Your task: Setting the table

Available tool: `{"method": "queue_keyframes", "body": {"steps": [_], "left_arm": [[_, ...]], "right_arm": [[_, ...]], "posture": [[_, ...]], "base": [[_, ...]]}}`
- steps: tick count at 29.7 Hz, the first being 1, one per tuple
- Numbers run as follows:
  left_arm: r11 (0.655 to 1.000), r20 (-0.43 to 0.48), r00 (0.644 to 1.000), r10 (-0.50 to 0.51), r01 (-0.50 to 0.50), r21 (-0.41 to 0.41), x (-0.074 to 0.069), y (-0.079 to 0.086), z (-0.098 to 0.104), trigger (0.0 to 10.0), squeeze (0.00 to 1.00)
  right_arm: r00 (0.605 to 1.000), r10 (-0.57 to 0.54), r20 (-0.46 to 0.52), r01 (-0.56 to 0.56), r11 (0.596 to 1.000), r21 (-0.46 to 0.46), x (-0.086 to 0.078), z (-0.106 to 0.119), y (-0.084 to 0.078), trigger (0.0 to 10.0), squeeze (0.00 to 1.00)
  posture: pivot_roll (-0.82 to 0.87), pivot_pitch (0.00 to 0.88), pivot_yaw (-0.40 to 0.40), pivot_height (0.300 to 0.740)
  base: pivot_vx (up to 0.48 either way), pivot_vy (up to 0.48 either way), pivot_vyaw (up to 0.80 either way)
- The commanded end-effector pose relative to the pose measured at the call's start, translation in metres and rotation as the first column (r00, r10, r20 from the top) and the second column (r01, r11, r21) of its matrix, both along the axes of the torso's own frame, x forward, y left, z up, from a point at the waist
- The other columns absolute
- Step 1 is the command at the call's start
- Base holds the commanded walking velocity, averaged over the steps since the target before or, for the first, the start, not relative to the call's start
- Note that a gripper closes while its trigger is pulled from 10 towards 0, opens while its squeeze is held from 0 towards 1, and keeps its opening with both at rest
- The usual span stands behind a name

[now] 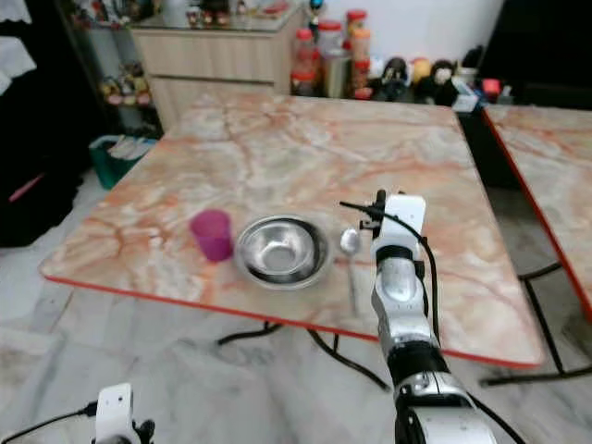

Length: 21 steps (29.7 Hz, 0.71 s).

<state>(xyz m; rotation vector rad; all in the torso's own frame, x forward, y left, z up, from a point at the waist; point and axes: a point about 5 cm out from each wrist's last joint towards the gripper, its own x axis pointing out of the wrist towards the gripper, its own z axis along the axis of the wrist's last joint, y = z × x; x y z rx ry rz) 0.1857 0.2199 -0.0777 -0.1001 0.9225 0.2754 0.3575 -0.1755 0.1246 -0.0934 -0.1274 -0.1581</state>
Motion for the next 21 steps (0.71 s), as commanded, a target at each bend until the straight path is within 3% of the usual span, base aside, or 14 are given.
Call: {"method": "queue_keyframes", "body": {"steps": [1, 18, 21], "left_arm": [[1.0, -0.015, 1.0, 0.015, -0.015, 0.001, -0.0043, 0.0039, -0.0014, 10.0, 0.0], [1.0, -0.003, 1.0, 0.029, -0.029, 0.013, -0.0024, 0.0069, 0.0003, 10.0, 0.0], [0.999, 0.004, 1.0, 0.027, -0.027, 0.022, -0.0012, 0.0072, 0.0011, 10.0, 0.0]], "right_arm": [[0.999, 0.016, 0.05, -0.014, 1.0, -0.027, 0.0016, 0.0108, 0.0034, 10.0, 0.0], [0.995, 0.057, 0.079, -0.054, 0.998, -0.033, 0.0012, 0.0168, 0.009, 10.0, 0.0], [0.995, 0.057, 0.078, -0.055, 0.998, -0.035, 0.0019, 0.0174, 0.008, 10.0, 0.0]], "posture": [[0.04, 0.0, 0.023, 0.74], [0.04, 0.0, 0.024, 0.74], [0.04, 0.0, 0.023, 0.74]], "base": [[0.0, 0.48, 0.67], [0.0, 0.48, 0.63], [0.0, 0.08, 0.8]]}}
